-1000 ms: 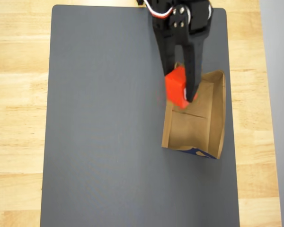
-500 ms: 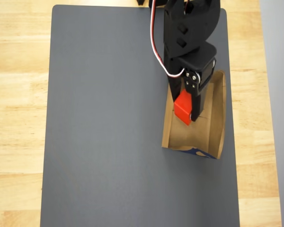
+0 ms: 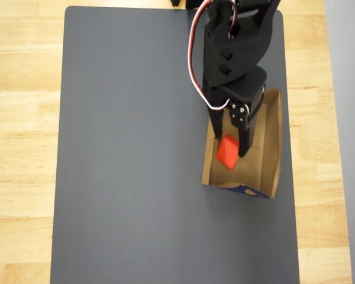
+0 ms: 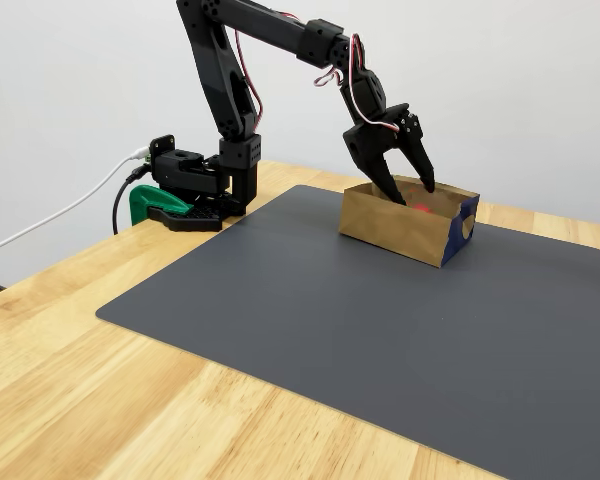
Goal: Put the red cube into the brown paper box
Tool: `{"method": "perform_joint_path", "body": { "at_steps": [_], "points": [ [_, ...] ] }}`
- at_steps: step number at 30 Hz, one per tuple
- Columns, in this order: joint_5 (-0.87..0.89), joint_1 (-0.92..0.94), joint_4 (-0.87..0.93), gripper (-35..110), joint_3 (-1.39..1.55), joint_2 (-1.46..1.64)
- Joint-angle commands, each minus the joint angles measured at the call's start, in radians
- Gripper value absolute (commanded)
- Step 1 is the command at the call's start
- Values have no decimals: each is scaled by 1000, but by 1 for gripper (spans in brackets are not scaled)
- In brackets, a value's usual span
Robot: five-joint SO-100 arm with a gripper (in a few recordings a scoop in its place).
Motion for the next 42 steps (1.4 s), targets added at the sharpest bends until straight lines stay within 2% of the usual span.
{"method": "perform_joint_path", "body": {
  "at_steps": [1,4,8,11,17,24,32,42],
  "points": [
    [-9,-6,15,23,-20,46],
    [-12,0,25,22,-3,104],
    [21,23,32,11,61,261],
    [117,71,12,0,129,417],
    [249,144,124,0,295,804],
    [319,192,225,0,541,1236],
    [393,236,225,0,600,1246],
    [468,267,347,0,600,1246]
  ]
}}
